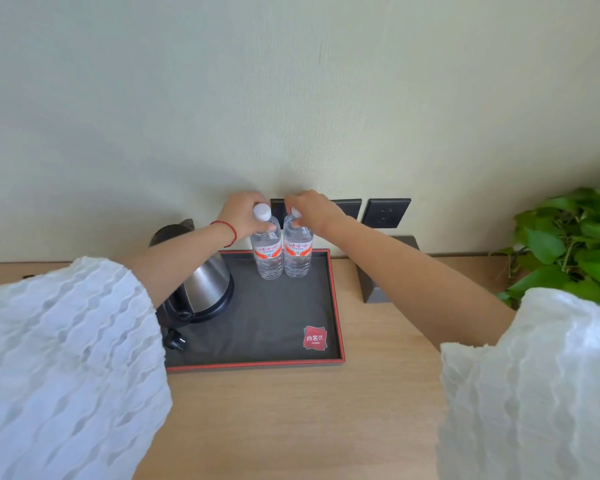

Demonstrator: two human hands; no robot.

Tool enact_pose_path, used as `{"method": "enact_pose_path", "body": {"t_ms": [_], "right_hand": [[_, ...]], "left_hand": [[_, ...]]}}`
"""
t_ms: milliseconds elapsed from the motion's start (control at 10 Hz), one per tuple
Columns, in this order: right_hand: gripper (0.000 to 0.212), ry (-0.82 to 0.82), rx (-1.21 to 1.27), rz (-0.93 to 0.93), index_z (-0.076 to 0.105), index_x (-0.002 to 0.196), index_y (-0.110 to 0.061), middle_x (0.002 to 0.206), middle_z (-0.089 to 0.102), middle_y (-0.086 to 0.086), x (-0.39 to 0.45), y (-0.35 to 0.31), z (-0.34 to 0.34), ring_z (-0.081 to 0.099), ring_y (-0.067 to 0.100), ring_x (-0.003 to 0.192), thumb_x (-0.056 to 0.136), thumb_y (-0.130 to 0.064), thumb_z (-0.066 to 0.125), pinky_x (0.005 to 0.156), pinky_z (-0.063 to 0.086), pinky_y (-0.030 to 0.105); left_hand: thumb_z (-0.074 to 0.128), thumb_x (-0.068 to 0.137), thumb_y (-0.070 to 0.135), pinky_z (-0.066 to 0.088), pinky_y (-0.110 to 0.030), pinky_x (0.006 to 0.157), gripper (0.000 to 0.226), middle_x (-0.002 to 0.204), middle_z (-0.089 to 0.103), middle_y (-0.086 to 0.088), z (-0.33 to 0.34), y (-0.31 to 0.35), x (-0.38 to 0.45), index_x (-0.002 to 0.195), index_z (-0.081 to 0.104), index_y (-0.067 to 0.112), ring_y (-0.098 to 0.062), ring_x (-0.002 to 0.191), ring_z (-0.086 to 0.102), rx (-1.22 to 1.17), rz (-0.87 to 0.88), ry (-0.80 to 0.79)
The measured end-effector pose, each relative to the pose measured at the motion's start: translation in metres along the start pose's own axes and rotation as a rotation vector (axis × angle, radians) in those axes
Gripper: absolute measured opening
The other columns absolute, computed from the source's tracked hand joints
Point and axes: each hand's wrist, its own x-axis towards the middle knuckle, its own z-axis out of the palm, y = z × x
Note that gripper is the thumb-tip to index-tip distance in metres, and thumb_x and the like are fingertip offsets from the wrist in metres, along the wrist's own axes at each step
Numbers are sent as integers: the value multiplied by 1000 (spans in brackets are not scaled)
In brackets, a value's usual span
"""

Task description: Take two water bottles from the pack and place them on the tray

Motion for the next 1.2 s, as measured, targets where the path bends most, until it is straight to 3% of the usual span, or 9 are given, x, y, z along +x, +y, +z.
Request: {"method": "enact_pose_path", "body": {"t_ms": [100,300,500,600,800,900,1000,1100,1200], "right_hand": [[27,5,-11,-22,54,114,-4,116,58,23,-1,-1,0,57,37,103,88,-10,58,81,47,38],[28,27,-71,-98,52,118,-4,116,55,23,-11,5,-4,55,37,103,91,-10,55,81,46,41],[28,32,-21,-85,54,117,-3,118,55,22,-12,2,-4,54,36,105,90,-10,54,83,46,38],[27,39,8,-53,55,116,-4,117,55,23,-13,0,-5,55,35,103,89,-10,55,78,45,35],[29,34,23,-4,54,118,-6,119,54,22,-13,-5,-4,54,35,105,90,-11,55,83,47,37],[46,64,107,59,43,134,-13,124,52,21,-22,-7,-1,53,36,110,90,-16,57,90,47,42],[56,224,195,205,34,137,-23,114,57,16,-44,-8,1,58,33,102,88,-32,59,81,51,45],[38,357,342,324,57,112,-10,97,68,17,-62,-6,-2,63,33,90,88,-41,54,77,53,42],[54,418,630,440,64,78,8,82,72,24,-85,-14,-8,65,39,83,93,-40,45,79,53,42]], "left_hand": [[79,69,8,48,-41,85,30,103,69,-22,9,2,-1,95,66,-1,-35,98,62,-26,-56,57],[80,67,3,48,-41,95,36,111,68,-20,9,-4,1,101,66,0,-33,105,60,-130,-83,34],[78,69,1,46,-36,90,38,112,66,-20,10,-4,8,104,64,2,-33,106,59,-120,-93,25],[79,67,2,48,-41,94,41,112,67,-20,10,-9,6,105,64,1,-33,105,60,-153,-95,35],[79,69,4,49,-46,95,39,110,67,-21,10,-6,-2,105,64,1,-35,105,60,-167,-83,59],[80,68,6,46,-44,100,52,119,63,-20,12,-7,-9,114,58,0,-33,111,58,-242,-133,73],[82,67,11,45,-39,98,60,120,62,-18,10,-3,-27,119,52,1,-30,109,59,-418,-286,254],[71,80,19,49,-33,87,43,109,66,-16,-4,-2,-46,117,56,2,-28,99,63,-598,-443,303],[52,92,23,45,-24,55,21,82,63,-4,-26,4,-68,93,61,4,-15,66,58,-919,-621,208]]}}
